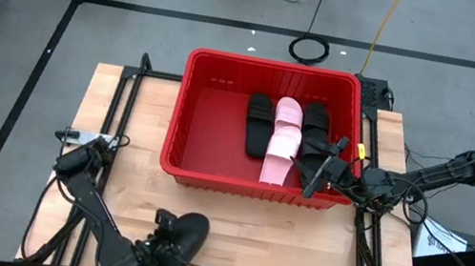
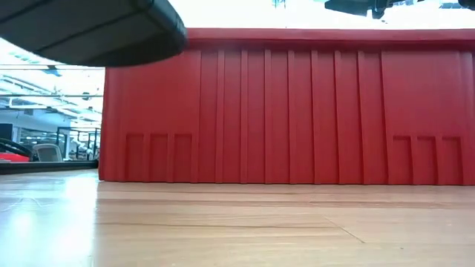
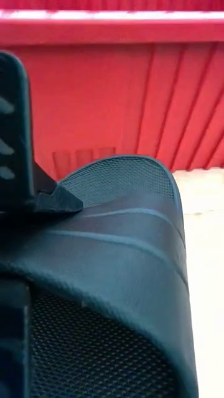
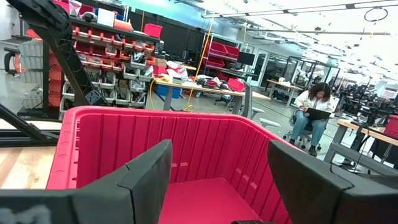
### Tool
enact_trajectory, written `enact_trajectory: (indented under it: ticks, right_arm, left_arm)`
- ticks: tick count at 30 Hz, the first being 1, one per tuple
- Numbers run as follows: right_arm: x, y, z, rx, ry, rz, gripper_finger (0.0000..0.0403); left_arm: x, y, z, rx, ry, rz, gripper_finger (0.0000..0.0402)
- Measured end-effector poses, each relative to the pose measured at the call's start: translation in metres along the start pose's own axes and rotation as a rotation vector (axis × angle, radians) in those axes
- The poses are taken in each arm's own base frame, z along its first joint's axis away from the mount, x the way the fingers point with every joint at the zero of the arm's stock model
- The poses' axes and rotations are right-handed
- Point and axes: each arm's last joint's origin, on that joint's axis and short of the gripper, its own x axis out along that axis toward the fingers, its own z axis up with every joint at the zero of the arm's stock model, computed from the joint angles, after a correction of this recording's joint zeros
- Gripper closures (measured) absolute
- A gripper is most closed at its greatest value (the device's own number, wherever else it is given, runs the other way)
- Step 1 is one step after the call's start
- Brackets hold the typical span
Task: Pick and place slides into bin
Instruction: Put the black slipper into the red container
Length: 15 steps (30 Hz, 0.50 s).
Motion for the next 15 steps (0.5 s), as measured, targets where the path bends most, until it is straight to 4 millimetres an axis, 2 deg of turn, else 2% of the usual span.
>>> enact_trajectory:
  ticks: [4,9,15]
  right_arm:
    - [0.000,0.000,0.000,0.000,0.000,0.000,0.0149]
    - [0.000,0.000,-0.001,-0.006,0.006,0.002,0.0149]
    - [0.000,0.001,-0.003,-0.007,0.025,0.007,0.0149]
  left_arm:
    - [-0.007,0.009,0.009,0.038,-0.043,0.009,0.0376]
    - [-0.016,0.024,0.023,0.061,-0.113,0.048,0.0393]
    - [-0.030,0.051,0.037,0.076,-0.181,0.101,0.0389]
